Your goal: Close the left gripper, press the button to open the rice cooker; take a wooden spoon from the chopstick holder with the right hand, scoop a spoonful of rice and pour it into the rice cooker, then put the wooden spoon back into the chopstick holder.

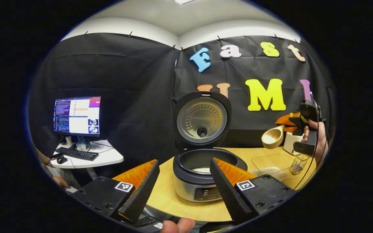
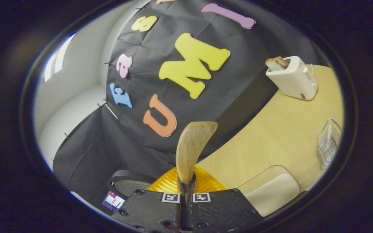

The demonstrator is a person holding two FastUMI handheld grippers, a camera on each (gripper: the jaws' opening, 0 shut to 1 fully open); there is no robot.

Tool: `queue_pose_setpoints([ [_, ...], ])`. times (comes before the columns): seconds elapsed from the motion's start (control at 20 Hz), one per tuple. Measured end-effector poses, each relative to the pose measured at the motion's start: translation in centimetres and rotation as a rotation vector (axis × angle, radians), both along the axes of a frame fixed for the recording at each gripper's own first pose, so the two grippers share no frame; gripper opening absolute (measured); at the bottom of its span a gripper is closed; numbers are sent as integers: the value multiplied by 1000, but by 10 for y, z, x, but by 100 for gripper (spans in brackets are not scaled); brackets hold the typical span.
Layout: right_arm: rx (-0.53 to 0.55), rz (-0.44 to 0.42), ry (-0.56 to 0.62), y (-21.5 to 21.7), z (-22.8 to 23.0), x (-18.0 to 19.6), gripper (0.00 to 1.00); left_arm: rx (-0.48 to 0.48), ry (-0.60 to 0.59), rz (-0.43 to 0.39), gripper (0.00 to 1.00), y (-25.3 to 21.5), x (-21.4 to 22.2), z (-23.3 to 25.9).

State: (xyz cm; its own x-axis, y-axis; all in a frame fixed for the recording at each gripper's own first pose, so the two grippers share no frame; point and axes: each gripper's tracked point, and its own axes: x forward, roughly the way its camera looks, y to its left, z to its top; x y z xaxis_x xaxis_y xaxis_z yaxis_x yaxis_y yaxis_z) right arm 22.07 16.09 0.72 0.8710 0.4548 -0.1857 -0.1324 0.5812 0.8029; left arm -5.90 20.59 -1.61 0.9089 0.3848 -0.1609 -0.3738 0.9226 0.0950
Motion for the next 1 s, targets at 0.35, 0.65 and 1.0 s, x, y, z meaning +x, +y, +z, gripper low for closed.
queue_pose_setpoints([
  [0.35, -155, 143, -71, 109, 10, -4, 0, -21, 21, 2, 99, 17, -7, -7],
  [0.65, -324, 191, -137, 149, 2, -7, 0, -24, 20, -2, 99, 25, -9, -7],
  [1.0, -451, 225, -205, 176, -1, -10, 0, -21, 20, -10, 99, 26, -10, -6],
])
